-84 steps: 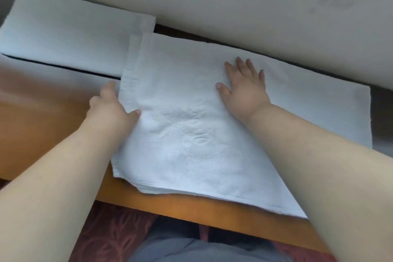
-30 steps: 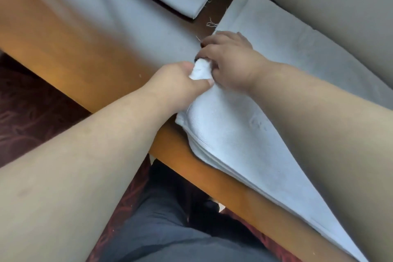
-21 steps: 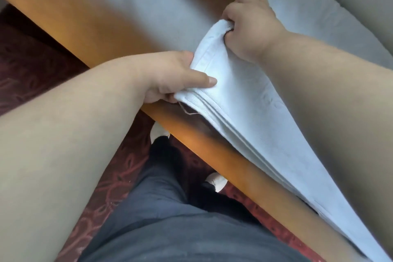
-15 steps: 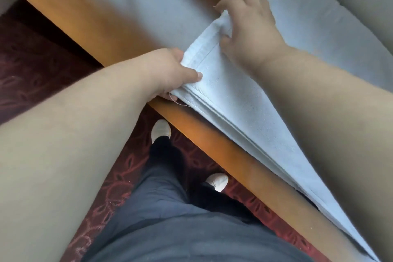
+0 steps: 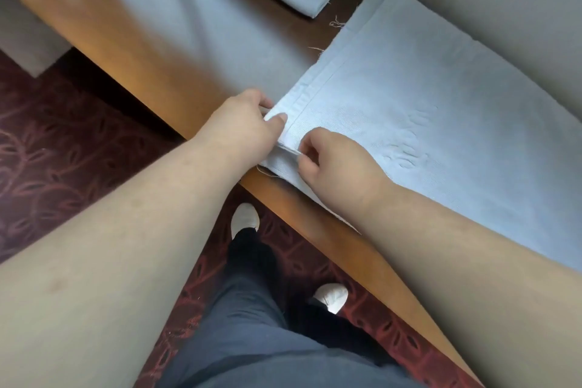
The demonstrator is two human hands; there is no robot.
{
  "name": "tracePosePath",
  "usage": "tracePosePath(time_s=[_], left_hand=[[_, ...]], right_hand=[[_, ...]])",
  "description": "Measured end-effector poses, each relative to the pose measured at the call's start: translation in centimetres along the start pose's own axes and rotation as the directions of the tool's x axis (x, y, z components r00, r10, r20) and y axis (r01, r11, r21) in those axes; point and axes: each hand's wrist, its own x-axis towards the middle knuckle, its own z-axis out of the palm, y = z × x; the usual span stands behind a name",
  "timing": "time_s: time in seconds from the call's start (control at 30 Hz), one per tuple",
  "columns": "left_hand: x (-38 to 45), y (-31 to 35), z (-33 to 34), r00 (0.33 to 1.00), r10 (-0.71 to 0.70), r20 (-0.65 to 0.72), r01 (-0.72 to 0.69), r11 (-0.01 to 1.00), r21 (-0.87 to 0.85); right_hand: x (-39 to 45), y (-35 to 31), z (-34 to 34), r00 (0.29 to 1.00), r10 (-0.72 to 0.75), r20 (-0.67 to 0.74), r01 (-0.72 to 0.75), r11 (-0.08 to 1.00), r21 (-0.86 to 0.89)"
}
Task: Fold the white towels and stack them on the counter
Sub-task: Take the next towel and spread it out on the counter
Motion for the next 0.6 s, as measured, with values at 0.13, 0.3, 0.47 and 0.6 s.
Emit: tracePosePath(time_s=[0.13, 0.3, 0.47, 0.6], left_hand=[[1.2, 0.7, -0.8, 0.974, -0.135, 0.183, 0.176, 0.957, -0.229], [1.1, 0.3, -1.2, 0.904, -0.134, 0.407, 0.292, 0.888, -0.356], [0.5, -0.1, -1.0, 0.903, -0.165, 0.396, 0.388, 0.709, -0.59], [0.3, -0.9, -0.5, 0.922, -0.205, 0.327, 0.354, 0.788, -0.504]], right_hand=[[0.4, 0.2, -0.7, 0.985, 0.146, -0.088, -0.113, 0.948, 0.298], [0.3, 0.0, -0.1, 0.983, 0.174, -0.065, -0.135, 0.912, 0.386], [1.1, -0.6, 0.6, 0.994, 0.096, -0.046, -0.084, 0.974, 0.209], [1.5, -0.1, -0.3, 0.986, 0.156, 0.058, -0.166, 0.881, 0.443]])
